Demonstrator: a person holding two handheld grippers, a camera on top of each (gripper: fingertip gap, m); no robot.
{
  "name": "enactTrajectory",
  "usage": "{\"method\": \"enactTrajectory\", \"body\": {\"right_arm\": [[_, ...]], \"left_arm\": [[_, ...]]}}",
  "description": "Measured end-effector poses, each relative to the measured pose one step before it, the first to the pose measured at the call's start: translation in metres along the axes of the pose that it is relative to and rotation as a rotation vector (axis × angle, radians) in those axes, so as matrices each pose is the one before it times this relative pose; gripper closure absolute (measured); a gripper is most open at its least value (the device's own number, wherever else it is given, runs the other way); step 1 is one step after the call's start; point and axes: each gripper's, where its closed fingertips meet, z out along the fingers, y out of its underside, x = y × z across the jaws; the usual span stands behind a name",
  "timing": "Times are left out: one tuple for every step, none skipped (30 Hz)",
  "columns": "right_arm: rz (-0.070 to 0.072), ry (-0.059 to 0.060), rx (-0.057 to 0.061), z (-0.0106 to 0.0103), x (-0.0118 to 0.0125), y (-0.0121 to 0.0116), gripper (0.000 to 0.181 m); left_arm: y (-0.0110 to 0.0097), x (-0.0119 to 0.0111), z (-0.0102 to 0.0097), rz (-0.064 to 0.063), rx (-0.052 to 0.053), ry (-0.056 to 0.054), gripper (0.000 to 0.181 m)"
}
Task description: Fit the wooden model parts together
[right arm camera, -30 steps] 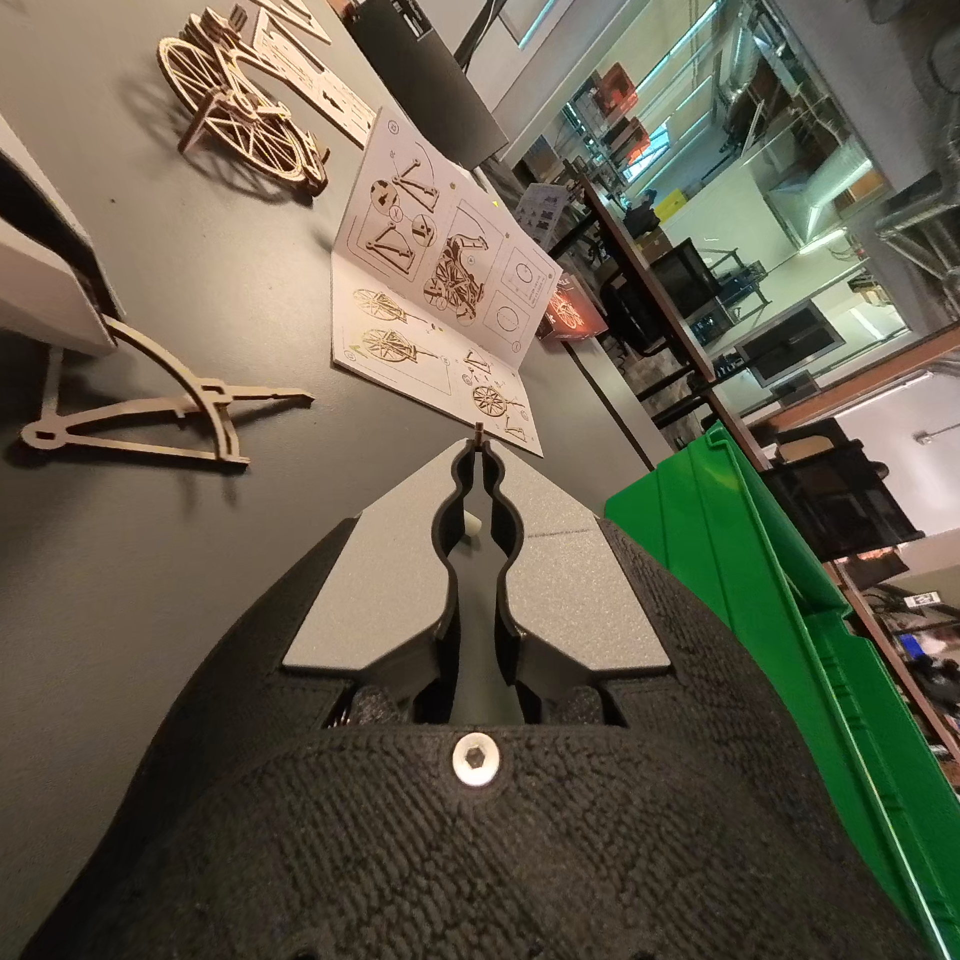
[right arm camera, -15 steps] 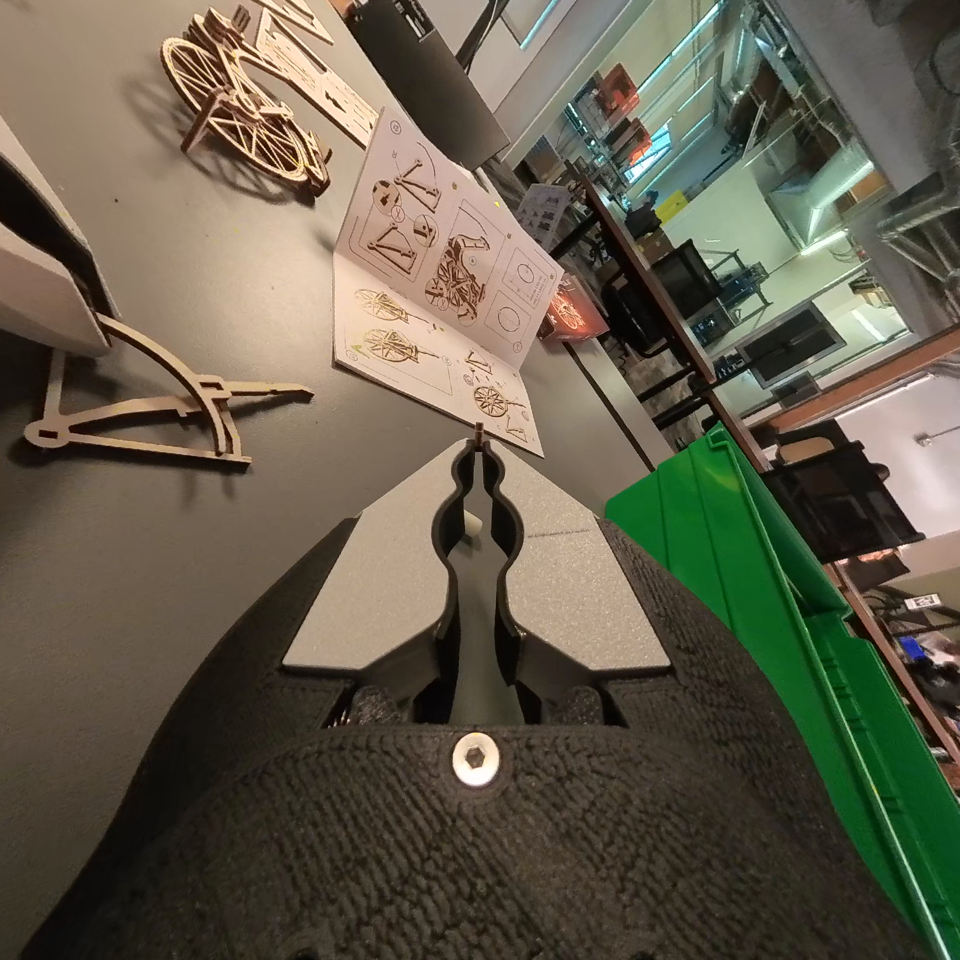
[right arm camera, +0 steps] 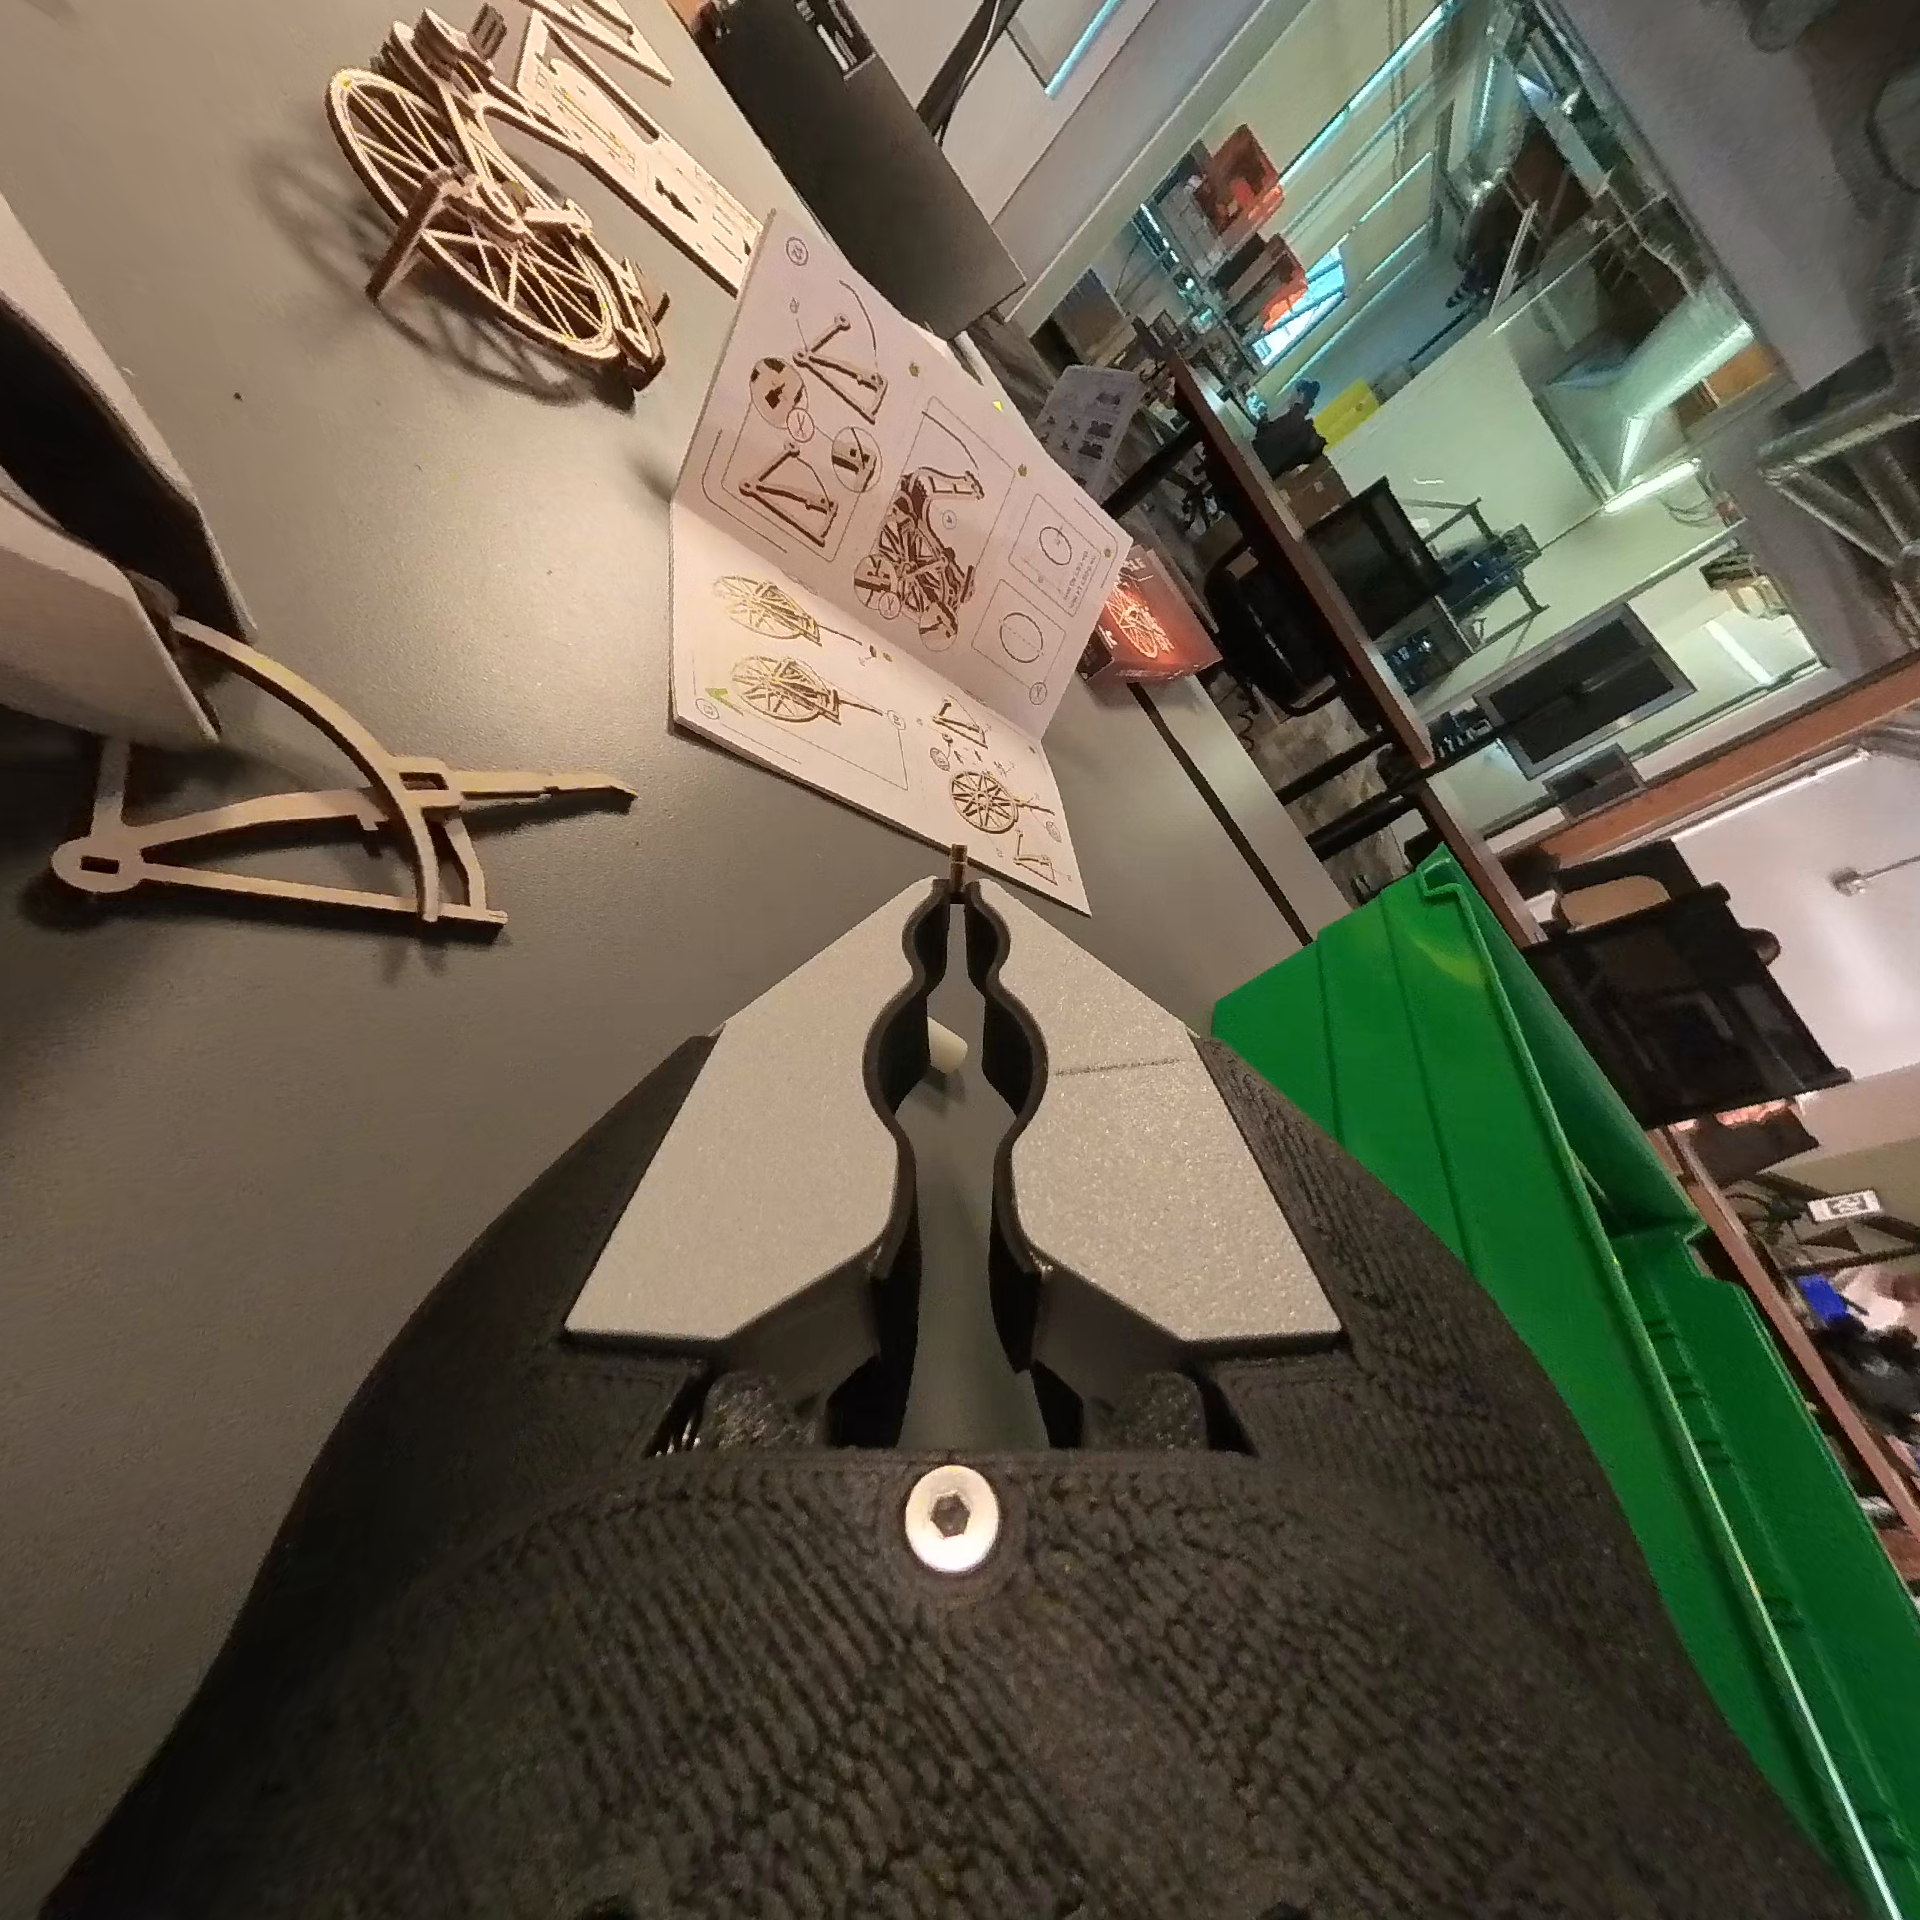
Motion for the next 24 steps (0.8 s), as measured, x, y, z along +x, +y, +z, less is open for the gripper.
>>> {"method": "enactTrajectory", "body": {"right_arm": [[0.0004, 0.0001, 0.0003, -0.00005, 0.00010, -0.00005, 0.181], [0.0001, 0.0000, 0.0001, 0.00001, -0.00001, -0.00002, 0.181], [-0.0003, -0.0003, -0.0005, 0.00002, -0.00007, 0.00000, 0.181], [-0.0004, 0.0002, -0.0003, 0.00005, -0.00007, 0.00004, 0.181], [0.0001, -0.0001, 0.0000, 0.00000, -0.00002, 0.00001, 0.181], [0.0005, -0.0001, -0.0001, 0.00003, 0.00006, 0.00010, 0.181], [0.0002, 0.0002, 0.0000, -0.00002, 0.00008, -0.00007, 0.181], [-0.0001, 0.0000, -0.0004, 0.00008, -0.00002, 0.00014, 0.181], [-0.0003, -0.0003, -0.0003, 0.00003, -0.00007, -0.00003, 0.181], [-0.0003, -0.0001, 0.0000, 0.00000, 0.00001, 0.00000, 0.181], [0.0001, -0.0003, -0.0004, 0.00011, -0.00004, 0.00000, 0.181], [0.0000, -0.0002, -0.0003, 0.00000, -0.00009, 0.00011, 0.181], [-0.0003, -0.0003, -0.0003, 0.00011, -0.00002, 0.00000, 0.181], [-0.0005, -0.0005, -0.0005, 0.00004, -0.00016, 0.00007, 0.181], [-0.0005, -0.0004, -0.0004, 0.00010, -0.00002, 0.00001, 0.181], [-0.0001, -0.0001, -0.0003, -0.00002, -0.00001, 0.00004, 0.181], [0.0002, -0.0001, -0.0003, 0.00007, 0.00003, 0.00006, 0.181], [0.0002, 0.0000, -0.0005, 0.00005, 0.00003, 0.00010, 0.181], [-0.0002, 0.0000, -0.0003, 0.00014, -0.00006, 0.00006, 0.181], [-0.0003, -0.0002, -0.0002, -0.00002, -0.00002, 0.00003, 0.181], [-0.0003, -0.0001, -0.0003, 0.00003, -0.00005, -0.00003, 0.181], [-0.0003, -0.0001, -0.0003, 0.00000, -0.00006, 0.00011, 0.181], [-0.0002, -0.0001, -0.0003, 0.00011, 0.00000, 0.00000, 0.181], [-0.0001, -0.0001, 0.0000, 0.00000, 0.00000, 0.00000, 0.181]], "left_arm": [[-0.00003, 0.00014, 0.00008, 0.0026, -0.0003, -0.0005, 0.166], [-0.00009, 0.00004, 0.00012, 0.0018, -0.0001, -0.0006, 0.166], [0.00002, 0.00013, -0.00002, 0.0004, 0.0000, 0.0001, 0.166], [0.00000, 0.00023, 0.00000, 0.0002, 0.0000, 0.0018, 0.165], [0.00000, 0.00035, -0.00003, 0.0004, 0.0002, 0.0033, 0.165], [-0.00008, 0.00056, -0.00008, 0.0013, 0.0002, 0.0037, 0.164], [0.00007, 0.00049, -0.00008, 0.0017, 0.0001, 0.0030, 0.163], [0.00002, 0.00073, -0.00001, 0.0025, 0.0000, 0.0039, 0.161], [0.00008, 0.00076, -0.00007, 0.0035, -0.0001, 0.0042, 0.160], [0.00004, 0.00052, 0.00000, 0.0038, -0.0003, 0.0014, 0.158], [0.00006, 0.00058, 0.00001, 0.0048, -0.0004, 0.0008, 0.157], [0.00006, 0.00058, 0.00001, 0.0048, -0.0005, 0.0008, 0.156], [0.00007, 0.00017, -0.00004, 0.0035, -0.0003, -0.0006, 0.156], [0.00017, 0.00014, -0.00017, 0.0017, -0.0003, 0.0001, 0.155], [0.00021, 0.00031, -0.00024, 0.0009, -0.0001, 0.0021, 0.155], [0.00012, 0.00019, -0.00015, -0.0001, 0.0000, 0.0021, 0.155], [0.00011, 0.00022, -0.00009, 0.0003, -0.0004, 0.0014, 0.155], [0.00015, 0.00015, -0.00028, 0.0011, -0.0004, 0.0004, 0.155], [0.00013, 0.00026, -0.00016, 0.0016, 0.0001, -0.0001, 0.155], [0.00011, 0.00016, -0.00011, 0.0020, -0.0001, -0.0003, 0.155], [0.00006, -0.00005, -0.00008, 0.0010, 0.0001, -0.0012, 0.155], [-0.00003, 0.00009, -0.00011, 0.0012, 0.0000, -0.0007, 0.155], [0.00016, 0.00024, -0.00016, 0.0013, -0.0002, 0.0005, 0.155], [0.00023, 0.00060, -0.00021, 0.0015, -0.0004, 0.0013, 0.154]]}}
